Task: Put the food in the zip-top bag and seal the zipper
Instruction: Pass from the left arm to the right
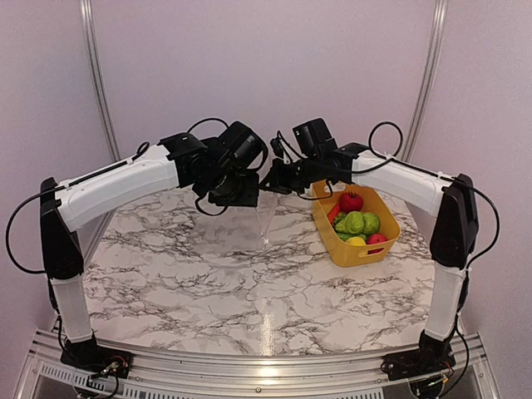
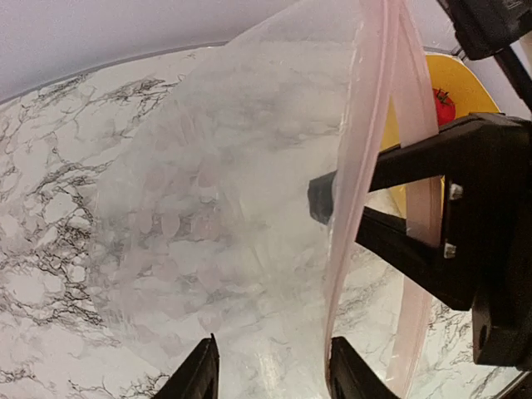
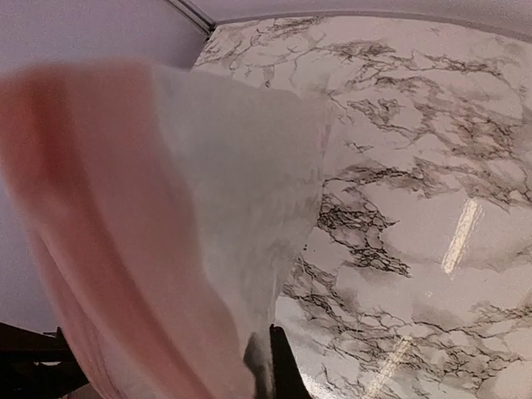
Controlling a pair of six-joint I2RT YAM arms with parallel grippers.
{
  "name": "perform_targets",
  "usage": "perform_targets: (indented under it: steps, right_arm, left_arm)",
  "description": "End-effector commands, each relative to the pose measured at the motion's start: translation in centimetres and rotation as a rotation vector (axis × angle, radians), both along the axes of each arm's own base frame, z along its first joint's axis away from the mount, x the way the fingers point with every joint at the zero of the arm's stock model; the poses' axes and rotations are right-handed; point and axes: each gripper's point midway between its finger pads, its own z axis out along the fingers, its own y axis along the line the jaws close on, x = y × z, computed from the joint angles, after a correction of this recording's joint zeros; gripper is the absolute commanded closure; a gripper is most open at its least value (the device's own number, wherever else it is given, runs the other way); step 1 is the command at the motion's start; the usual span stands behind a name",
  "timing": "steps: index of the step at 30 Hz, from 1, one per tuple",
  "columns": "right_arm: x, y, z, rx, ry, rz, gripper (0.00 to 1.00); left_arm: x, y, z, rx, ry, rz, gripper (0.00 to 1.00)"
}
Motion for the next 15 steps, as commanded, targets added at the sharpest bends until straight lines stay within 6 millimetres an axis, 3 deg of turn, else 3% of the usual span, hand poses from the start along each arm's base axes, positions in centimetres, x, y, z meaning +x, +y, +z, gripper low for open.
perform_targets:
  steps: [1,5,11,15]
  right_arm:
    - [0.4,1.4,2.7,0.027,-0.063,0.008,1.00]
    - [0.9,1.3,2.4,0.013,-0.059,-0.011,1.00]
    - [1.5,1.4,3.3,0.030,-0.085,-0.031,1.00]
    - [1.6,1.6,3.1,0.029,-0.084,-0.029,1.00]
  left_arm:
    - [0.4,-1.3,0.0,-0.059,0.009,-0.041,0.49]
    - [1.0,-1.9,0.3,-0.059,-0.014,-0.051,0.47]
    - [1.9,-2.0,-0.9,-0.025,-0.015,-0.023,0.49]
    - [3.5,0.1,-1.1,0.039,-0.043,0.057,0.63]
